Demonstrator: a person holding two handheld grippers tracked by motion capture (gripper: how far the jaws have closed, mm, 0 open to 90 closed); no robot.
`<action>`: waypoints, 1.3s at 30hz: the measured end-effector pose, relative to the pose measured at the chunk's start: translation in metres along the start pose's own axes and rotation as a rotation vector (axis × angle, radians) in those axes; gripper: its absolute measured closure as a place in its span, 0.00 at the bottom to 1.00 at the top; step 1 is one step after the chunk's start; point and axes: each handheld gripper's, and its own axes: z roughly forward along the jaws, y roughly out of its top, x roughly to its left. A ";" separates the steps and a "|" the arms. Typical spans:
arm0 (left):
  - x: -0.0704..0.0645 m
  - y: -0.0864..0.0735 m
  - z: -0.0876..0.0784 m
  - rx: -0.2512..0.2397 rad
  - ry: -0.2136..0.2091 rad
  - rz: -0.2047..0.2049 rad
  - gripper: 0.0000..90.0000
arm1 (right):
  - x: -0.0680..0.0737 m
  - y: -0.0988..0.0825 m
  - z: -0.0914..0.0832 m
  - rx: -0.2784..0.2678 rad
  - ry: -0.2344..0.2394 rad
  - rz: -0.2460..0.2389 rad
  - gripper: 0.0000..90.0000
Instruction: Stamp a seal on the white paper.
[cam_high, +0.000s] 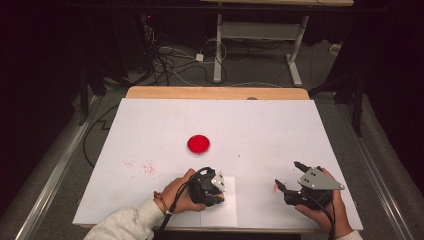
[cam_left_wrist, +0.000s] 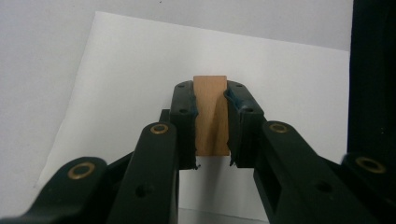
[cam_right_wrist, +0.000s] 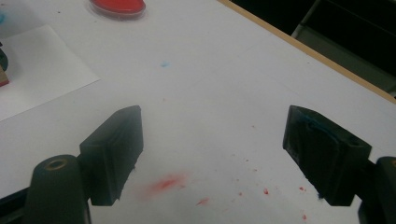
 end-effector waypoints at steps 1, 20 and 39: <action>0.000 0.000 0.000 0.000 -0.001 0.001 0.82 | 0.000 0.000 0.000 0.000 0.001 0.000 0.22; -0.001 0.000 -0.009 -0.036 0.018 -0.007 0.81 | -0.001 0.000 -0.002 -0.003 0.004 0.002 0.22; 0.013 -0.013 -0.048 -0.150 0.106 -0.057 0.81 | -0.004 0.003 0.001 -0.012 0.006 0.009 0.22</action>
